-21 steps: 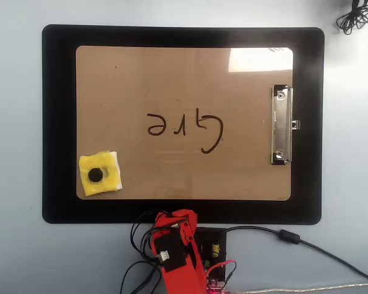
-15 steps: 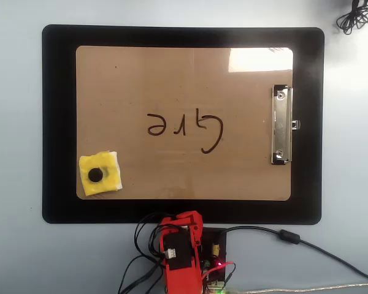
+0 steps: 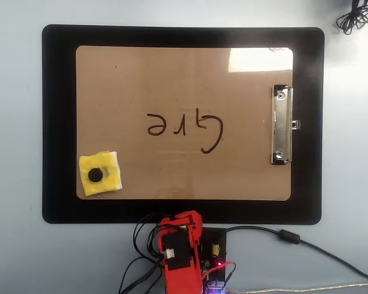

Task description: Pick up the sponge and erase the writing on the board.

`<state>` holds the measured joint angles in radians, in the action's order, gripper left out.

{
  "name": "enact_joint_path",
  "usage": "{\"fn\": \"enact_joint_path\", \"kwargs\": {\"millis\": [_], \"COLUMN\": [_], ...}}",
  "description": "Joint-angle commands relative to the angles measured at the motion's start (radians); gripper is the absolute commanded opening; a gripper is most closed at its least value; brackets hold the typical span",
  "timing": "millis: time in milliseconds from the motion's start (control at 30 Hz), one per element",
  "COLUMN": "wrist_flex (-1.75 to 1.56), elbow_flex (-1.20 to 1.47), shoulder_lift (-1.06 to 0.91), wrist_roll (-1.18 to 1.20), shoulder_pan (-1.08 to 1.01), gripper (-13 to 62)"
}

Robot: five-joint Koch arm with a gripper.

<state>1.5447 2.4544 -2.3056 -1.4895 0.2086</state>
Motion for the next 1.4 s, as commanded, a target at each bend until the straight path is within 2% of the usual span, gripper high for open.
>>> {"fn": "enact_joint_path", "kwargs": {"millis": [0, 133, 267, 367, 433, 700, 833, 1000, 1367], "wrist_flex": [0.072, 0.066, 0.063, 0.043, -0.049, -1.003, -1.413, -1.528, -1.546], "elbow_flex": [0.006, -0.051, -0.385, -0.588, -0.618, -0.187, -0.051, -0.044, -0.038], "shoulder_lift": [-0.044, -0.044, -0.041, -0.04, -0.04, -0.018, 0.106, 0.262, 0.356], "wrist_roll": [-0.028, -0.025, -0.023, -0.028, -0.034, -0.196, -0.199, -0.198, -0.201], "shoulder_pan": [0.011, 0.014, 0.046, 0.176, 0.295, 0.669, 0.726, 0.755, 0.821], "gripper": [34.4, 34.2, 33.8, 33.6, 33.6, 33.6, 33.7, 33.7, 33.7]}}
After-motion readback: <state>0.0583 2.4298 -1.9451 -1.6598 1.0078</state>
